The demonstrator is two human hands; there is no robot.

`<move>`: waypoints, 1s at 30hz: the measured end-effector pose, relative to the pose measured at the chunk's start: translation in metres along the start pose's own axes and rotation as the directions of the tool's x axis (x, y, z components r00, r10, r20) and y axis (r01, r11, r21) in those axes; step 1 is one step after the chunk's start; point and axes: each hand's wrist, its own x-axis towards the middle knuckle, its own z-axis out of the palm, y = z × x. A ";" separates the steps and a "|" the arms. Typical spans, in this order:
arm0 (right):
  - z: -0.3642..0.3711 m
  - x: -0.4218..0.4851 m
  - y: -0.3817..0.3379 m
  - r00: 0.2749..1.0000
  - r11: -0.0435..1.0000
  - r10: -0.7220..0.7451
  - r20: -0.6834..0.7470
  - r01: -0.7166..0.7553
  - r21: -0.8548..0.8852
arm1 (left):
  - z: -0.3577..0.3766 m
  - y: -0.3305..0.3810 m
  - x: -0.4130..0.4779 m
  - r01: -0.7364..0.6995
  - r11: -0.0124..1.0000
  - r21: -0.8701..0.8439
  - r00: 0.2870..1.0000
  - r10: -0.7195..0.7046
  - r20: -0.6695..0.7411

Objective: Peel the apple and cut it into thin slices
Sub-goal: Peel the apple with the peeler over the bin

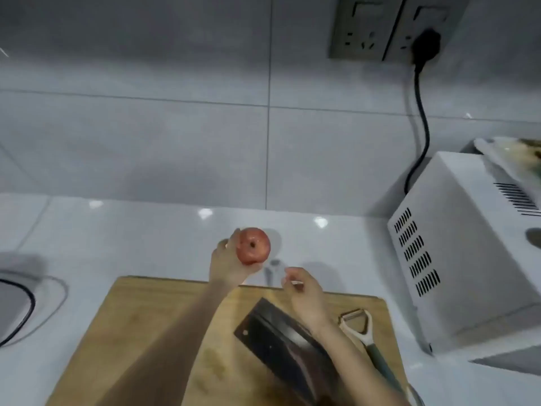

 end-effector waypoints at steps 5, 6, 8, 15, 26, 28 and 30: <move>0.016 0.030 0.002 0.998 0.999 0.036 0.041 -0.036 -0.013 | 0.019 -0.004 0.020 -0.030 1.000 -0.007 0.999 0.030 0.028; 0.018 0.033 0.003 0.998 0.999 0.045 0.045 -0.044 -0.011 | 0.021 -0.008 0.021 -0.035 0.999 -0.013 0.999 0.036 0.009; 0.020 0.037 0.004 0.998 0.999 0.048 0.049 -0.047 -0.016 | 0.021 -0.011 0.023 -0.076 0.997 0.000 0.997 0.076 -0.016; 0.030 0.023 0.001 0.997 0.998 0.064 -0.034 -0.064 0.017 | 0.000 -0.021 0.001 -0.062 0.995 -0.076 0.998 0.061 -0.016; 0.041 -0.078 0.003 1.000 0.994 -0.017 0.004 0.017 -0.107 | -0.066 -0.090 -0.148 -0.065 0.967 -0.246 0.995 0.080 0.051; 0.043 -0.096 0.009 1.000 0.995 0.003 0.006 -0.002 -0.103 | -0.068 -0.099 -0.168 -0.077 0.963 -0.258 0.993 0.098 0.067; 0.045 -0.110 0.013 1.000 0.994 0.023 -0.002 -0.023 -0.108 | -0.066 -0.107 -0.180 -0.089 0.964 -0.251 0.990 0.112 0.079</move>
